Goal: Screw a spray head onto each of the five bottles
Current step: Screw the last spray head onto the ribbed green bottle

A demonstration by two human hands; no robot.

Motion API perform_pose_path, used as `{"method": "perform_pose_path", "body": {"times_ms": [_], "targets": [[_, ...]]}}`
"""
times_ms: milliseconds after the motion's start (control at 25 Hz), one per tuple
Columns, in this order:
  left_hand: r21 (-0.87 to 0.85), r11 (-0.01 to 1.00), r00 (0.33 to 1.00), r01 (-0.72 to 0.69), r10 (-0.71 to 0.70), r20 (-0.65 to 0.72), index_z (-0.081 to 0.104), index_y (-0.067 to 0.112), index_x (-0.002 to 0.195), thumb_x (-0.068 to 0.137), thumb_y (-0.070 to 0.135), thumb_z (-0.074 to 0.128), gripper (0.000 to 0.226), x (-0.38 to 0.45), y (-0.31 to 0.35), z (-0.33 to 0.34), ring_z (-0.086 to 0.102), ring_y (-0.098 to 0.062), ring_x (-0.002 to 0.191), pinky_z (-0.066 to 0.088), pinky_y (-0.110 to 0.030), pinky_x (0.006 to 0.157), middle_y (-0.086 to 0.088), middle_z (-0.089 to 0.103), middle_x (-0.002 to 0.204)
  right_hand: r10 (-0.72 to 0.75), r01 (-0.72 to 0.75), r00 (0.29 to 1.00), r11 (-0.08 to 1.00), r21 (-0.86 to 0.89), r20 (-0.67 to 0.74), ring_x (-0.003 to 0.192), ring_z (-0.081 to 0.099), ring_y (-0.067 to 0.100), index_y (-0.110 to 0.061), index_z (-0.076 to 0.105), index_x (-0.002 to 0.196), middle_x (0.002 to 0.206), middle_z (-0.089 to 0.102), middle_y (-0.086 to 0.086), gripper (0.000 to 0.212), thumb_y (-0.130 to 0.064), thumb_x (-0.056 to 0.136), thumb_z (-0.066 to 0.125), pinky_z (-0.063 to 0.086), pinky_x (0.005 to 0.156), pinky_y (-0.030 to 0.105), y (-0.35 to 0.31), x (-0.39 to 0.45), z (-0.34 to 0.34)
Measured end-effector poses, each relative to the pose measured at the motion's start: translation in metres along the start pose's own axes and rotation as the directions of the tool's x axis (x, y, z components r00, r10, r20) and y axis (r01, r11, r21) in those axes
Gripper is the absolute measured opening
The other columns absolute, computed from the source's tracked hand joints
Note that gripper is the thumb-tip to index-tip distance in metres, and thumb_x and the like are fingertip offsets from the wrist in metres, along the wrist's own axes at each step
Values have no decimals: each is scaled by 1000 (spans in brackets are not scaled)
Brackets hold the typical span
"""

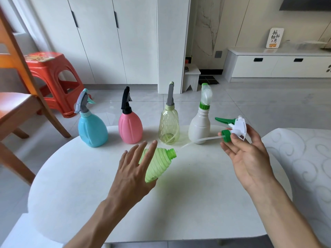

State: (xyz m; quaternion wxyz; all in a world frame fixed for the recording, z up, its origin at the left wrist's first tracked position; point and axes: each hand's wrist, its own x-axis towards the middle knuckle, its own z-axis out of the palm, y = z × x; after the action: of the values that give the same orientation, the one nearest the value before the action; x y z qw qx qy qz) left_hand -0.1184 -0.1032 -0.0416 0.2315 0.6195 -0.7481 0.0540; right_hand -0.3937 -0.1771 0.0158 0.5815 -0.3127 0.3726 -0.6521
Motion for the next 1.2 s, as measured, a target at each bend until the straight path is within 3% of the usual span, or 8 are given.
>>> {"method": "perform_pose_path", "body": {"times_ms": [200,360,480,640,840,960,1120,1200], "targets": [[5,1000,1000,-18,18,5,20,21,154,57,23,94,122,2,2,-2,38,-46,140,41,-63,106,-22,37,156,51,-50,998,998,-38,39,120,61,41,-15,45,142,128,60,25,56,10,94,53,50,94,40,16,-7,10],[12,999,999,-34,34,8,19,22,154,56,24,94,123,2,7,-2,35,-46,142,38,-64,107,-20,36,156,179,-179,971,984,-16,158,111,64,36,-9,49,138,106,70,12,53,16,91,49,48,101,47,41,-19,23],[15,999,999,-51,51,8,21,21,154,56,26,95,123,2,8,-3,36,-45,142,39,-65,107,-19,38,156,243,-227,938,970,-90,248,100,69,21,-12,57,130,105,76,7,49,14,89,54,49,98,41,56,-29,31],[36,997,998,-62,61,23,20,21,154,55,28,95,123,2,6,-6,40,-45,140,40,-65,106,-19,41,154,237,-113,928,914,-390,288,90,66,9,-20,67,117,105,78,-1,41,9,89,60,49,77,26,56,-26,30],[50,994,994,-102,100,34,22,22,154,54,29,94,123,0,8,-5,42,-43,139,40,-63,106,-17,43,153,245,-105,923,903,-417,297,94,66,19,-15,70,110,98,76,3,38,14,86,61,51,88,33,52,-21,23],[53,994,995,-98,96,41,21,22,154,54,31,94,125,2,9,-5,42,-42,139,41,-62,107,-15,43,154,255,-91,913,887,-452,317,101,68,20,-17,72,105,100,75,0,36,0,73,75,50,95,34,52,-21,21],[39,987,987,-157,155,46,21,21,155,53,32,94,126,3,12,-2,44,-41,138,42,-62,105,-15,44,153,243,-19,895,860,-511,375,82,67,8,-21,75,87,85,73,-9,24,-16,64,81,51,74,16,48,-17,16],[28,982,981,-189,188,49,20,21,155,53,32,93,126,2,13,0,45,-40,138,42,-61,106,-15,44,153,258,-9,868,862,-507,424,83,67,5,-23,75,86,86,72,-12,23,-18,65,82,50,71,13,45,-16,14]]}}
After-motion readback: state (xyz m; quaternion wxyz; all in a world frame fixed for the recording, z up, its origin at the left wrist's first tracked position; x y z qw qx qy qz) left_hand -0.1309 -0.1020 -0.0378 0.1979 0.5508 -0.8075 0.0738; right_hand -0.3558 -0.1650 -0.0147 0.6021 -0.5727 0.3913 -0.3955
